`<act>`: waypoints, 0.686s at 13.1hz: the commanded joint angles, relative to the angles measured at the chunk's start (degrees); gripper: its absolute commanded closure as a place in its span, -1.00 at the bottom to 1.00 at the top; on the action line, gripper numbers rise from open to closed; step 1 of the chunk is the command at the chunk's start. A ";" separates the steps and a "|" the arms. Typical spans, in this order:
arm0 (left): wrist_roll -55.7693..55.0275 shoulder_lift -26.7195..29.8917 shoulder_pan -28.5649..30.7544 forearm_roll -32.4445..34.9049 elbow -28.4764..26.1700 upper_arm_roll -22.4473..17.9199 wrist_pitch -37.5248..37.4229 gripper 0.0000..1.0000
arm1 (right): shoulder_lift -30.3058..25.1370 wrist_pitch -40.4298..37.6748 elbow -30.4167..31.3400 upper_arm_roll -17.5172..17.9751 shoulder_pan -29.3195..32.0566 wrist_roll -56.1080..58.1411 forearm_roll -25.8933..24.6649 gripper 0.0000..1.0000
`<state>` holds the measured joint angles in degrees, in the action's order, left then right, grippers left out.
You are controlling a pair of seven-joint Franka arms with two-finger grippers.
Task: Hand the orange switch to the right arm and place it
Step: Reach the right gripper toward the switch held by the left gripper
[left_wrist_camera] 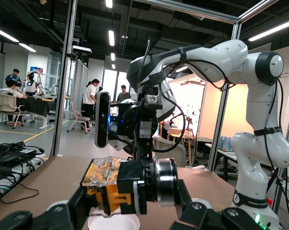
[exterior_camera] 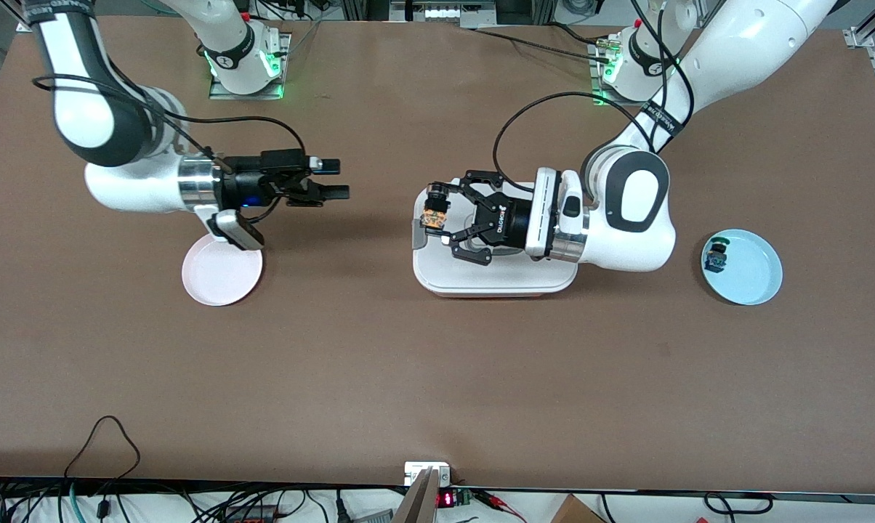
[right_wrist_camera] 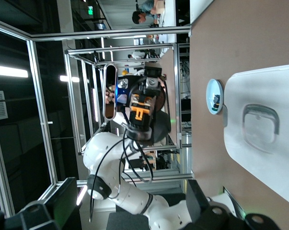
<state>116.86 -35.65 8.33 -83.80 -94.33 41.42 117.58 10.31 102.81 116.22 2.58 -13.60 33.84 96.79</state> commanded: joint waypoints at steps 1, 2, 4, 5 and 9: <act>2.58 0.58 -0.42 -2.25 -0.68 0.16 1.43 1.00 | 0.85 4.04 0.32 -0.20 -3.70 4.11 5.67 -1.00; 2.58 0.58 -0.34 -2.25 -0.77 0.16 1.43 1.00 | 0.94 6.06 0.15 -0.21 -5.02 4.56 7.17 -1.00; 2.58 0.58 -0.60 -2.51 -0.86 0.16 1.43 1.00 | 1.29 8.54 -0.20 -0.12 -6.87 4.65 9.19 -1.00; 2.58 0.50 -0.60 -2.51 -0.86 0.16 1.43 1.00 | 1.47 9.50 -0.29 -0.12 -7.57 4.65 10.60 -0.96; 2.58 0.58 -0.42 -2.51 -1.56 0.16 1.16 1.00 | 3.40 15.48 -2.65 -0.12 -11.79 4.57 14.48 -0.93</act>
<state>117.18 -35.67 7.91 -83.92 -94.81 41.42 118.25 12.11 115.54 115.89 2.66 -23.37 37.54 109.60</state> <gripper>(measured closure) 0.278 0.031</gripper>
